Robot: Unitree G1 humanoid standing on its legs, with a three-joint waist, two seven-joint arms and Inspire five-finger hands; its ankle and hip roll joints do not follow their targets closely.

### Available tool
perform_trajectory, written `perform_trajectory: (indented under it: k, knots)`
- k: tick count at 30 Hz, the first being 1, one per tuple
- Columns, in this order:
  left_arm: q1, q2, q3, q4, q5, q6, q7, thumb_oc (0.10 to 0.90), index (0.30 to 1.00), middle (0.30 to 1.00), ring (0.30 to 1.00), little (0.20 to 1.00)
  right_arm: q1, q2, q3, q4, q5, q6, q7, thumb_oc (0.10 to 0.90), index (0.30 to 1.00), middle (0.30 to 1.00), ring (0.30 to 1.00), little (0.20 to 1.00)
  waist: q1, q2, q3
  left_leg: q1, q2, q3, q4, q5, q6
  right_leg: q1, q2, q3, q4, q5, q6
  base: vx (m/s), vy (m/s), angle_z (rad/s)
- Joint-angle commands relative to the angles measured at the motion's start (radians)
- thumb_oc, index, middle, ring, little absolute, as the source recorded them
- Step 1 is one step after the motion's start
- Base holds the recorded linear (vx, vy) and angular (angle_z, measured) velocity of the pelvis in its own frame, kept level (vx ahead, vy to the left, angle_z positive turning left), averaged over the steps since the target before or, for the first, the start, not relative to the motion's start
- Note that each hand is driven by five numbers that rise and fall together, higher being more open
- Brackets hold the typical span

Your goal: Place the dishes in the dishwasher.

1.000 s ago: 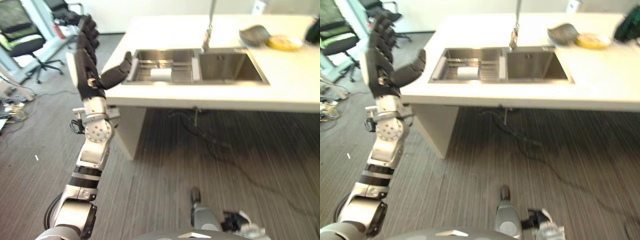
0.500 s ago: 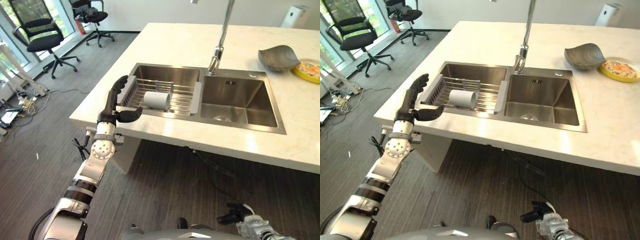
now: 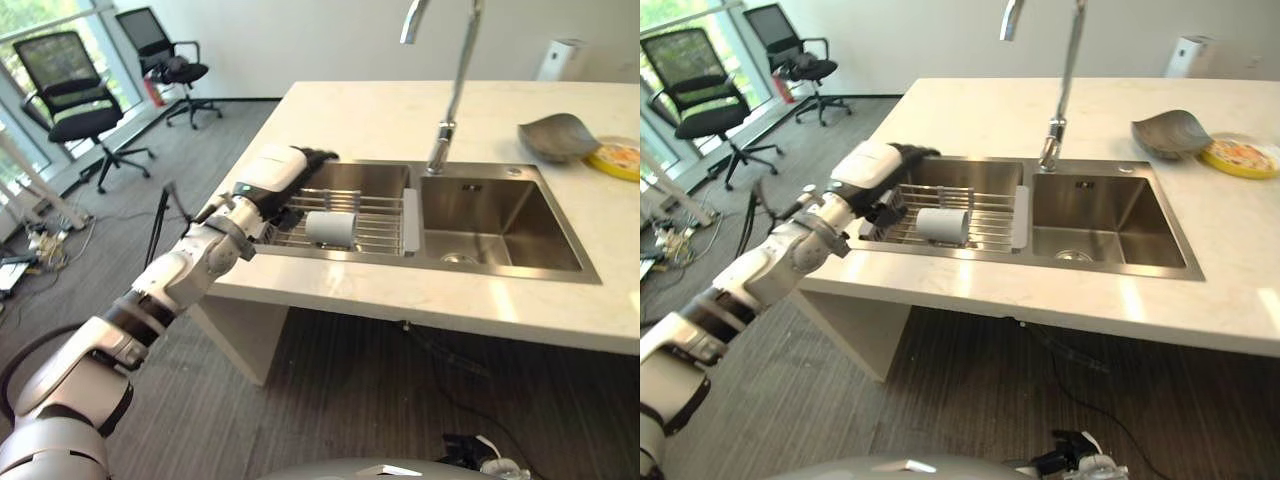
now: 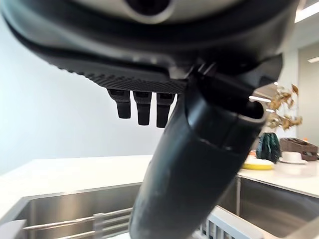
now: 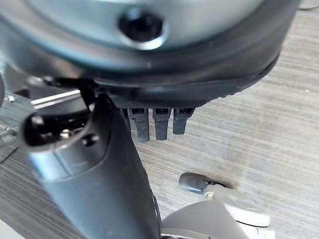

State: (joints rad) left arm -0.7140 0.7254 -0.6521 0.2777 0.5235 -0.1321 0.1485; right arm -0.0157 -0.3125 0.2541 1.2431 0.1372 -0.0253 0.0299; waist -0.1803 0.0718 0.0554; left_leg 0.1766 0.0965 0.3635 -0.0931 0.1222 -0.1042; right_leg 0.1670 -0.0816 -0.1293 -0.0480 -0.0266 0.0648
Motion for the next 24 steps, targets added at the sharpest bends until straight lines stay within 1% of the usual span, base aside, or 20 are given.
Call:
perform_trajectory:
  k: [1, 3, 4, 7, 8, 13, 14, 17, 21, 24]
  knots:
    - [-0.156, -0.027, 0.077, 0.098, 0.01, -0.01, 0.062, 0.8, 0.9, 0.9, 0.9, 0.9, -0.042, -0.018, 0.017, 0.008, -0.004, -0.015, -0.001, 0.8, 0.9, 0.9, 0.9, 0.9, -0.01, -0.015, 0.024, 0.043, 0.035, 0.036, 0.019, -0.08, -0.042, -0.046, -0.087, -0.018, 0.021, 0.023, 0.11, -0.05, 0.036, -0.2]
    - [-0.207, -0.03, 0.042, 0.168, 0.024, 0.008, 0.064, 0.8, 0.9, 0.9, 0.9, 0.9, -0.037, -0.021, 0.021, 0.002, -0.011, -0.016, -0.002, 0.8, 0.9, 0.9, 0.9, 0.9, -0.025, -0.007, 0.039, 0.037, 0.033, 0.045, 0.019, -0.082, -0.041, -0.068, -0.088, -0.007, 0.036, 0.023, 0.112, -0.05, 0.03, -0.32]
    - [-0.207, -0.03, 0.042, 0.168, 0.024, 0.008, 0.064, 0.8, 0.9, 0.9, 0.9, 0.9, -0.037, -0.021, 0.021, 0.002, -0.011, -0.016, -0.002, 0.8, 0.9, 0.9, 0.9, 0.9, -0.025, -0.007, 0.039, 0.037, 0.033, 0.045, 0.019, -0.082, -0.041, -0.068, -0.088, -0.007, 0.036, 0.023, 0.112, -0.02, 0.02, -0.35]
    - [-0.242, -0.064, 0.013, 0.265, 0.034, 0.033, 0.072, 0.8, 0.9, 0.9, 0.9, 0.9, -0.024, -0.02, 0.019, 0.003, -0.01, -0.015, -0.003, 0.8, 0.9, 0.9, 0.9, 0.9, -0.039, 0.004, 0.054, 0.036, 0.032, 0.054, 0.019, -0.082, -0.041, -0.081, -0.088, 0.003, 0.042, 0.022, 0.112, 0.0, 0.02, -0.23]
    - [-0.262, -0.074, -0.001, 0.318, 0.033, 0.046, 0.059, 0.8, 0.9, 0.9, 0.9, 0.9, -0.013, -0.019, 0.019, 0.008, -0.012, -0.014, -0.001, 0.8, 0.9, 0.9, 0.9, 0.9, -0.048, 0.009, 0.057, 0.037, 0.032, 0.057, 0.019, -0.082, -0.042, -0.082, -0.087, 0.006, 0.04, 0.021, 0.113, 0.03, -0.002, -0.22]
    - [-0.296, -0.093, -0.015, 0.426, 0.031, 0.068, 0.07, 0.8, 0.9, 0.9, 0.9, 0.9, 0.002, -0.019, 0.02, 0.018, -0.012, -0.012, 0.0, 0.8, 0.9, 0.9, 0.9, 0.9, -0.062, 0.018, 0.069, 0.039, 0.032, 0.064, 0.019, -0.082, -0.043, -0.083, -0.088, 0.011, 0.035, 0.023, 0.114, 0.02, -0.006, -0.12]
    - [-0.305, -0.097, -0.002, 0.462, 0.005, 0.075, 0.076, 0.8, 0.9, 0.9, 0.9, 0.9, 0.001, -0.023, 0.019, 0.017, -0.009, -0.012, 0.0, 0.8, 0.9, 0.9, 0.9, 0.9, -0.064, 0.021, 0.073, 0.038, 0.031, 0.068, 0.02, -0.082, -0.044, -0.085, -0.087, 0.014, 0.032, 0.025, 0.114, 0.0, -0.004, -0.13]
    - [-0.309, -0.101, 0.022, 0.478, -0.03, 0.081, 0.091, 0.8, 0.9, 0.9, 0.9, 0.9, 0.001, -0.028, 0.014, 0.015, -0.001, -0.013, -0.003, 0.8, 0.9, 0.9, 0.9, 0.9, -0.066, 0.022, 0.078, 0.036, 0.033, 0.071, 0.02, -0.08, -0.045, -0.086, -0.086, 0.013, 0.031, 0.025, 0.113, 0.0, -0.006, -0.05]
    - [-0.299, -0.127, 0.106, 0.511, -0.157, 0.091, 0.127, 0.8, 0.9, 0.9, 0.9, 0.9, 0.004, -0.022, 0.018, 0.009, 0.006, -0.01, -0.009, 0.8, 0.9, 0.9, 0.9, 0.9, -0.065, 0.025, 0.077, 0.036, 0.036, 0.068, 0.02, -0.077, -0.048, -0.081, -0.084, 0.011, 0.023, 0.023, 0.109, 0.02, -0.016, -0.02]
    - [-0.318, -0.124, 0.113, 0.561, -0.189, 0.1, 0.135, 0.8, 0.9, 0.9, 0.9, 0.9, 0.001, -0.019, 0.029, 0.007, 0.012, -0.009, -0.008, 0.8, 0.9, 0.9, 0.9, 0.9, -0.064, 0.026, 0.074, 0.041, 0.038, 0.068, 0.019, -0.078, -0.05, -0.07, -0.079, 0.008, 0.015, 0.022, 0.107, 0.03, -0.029, -0.01]
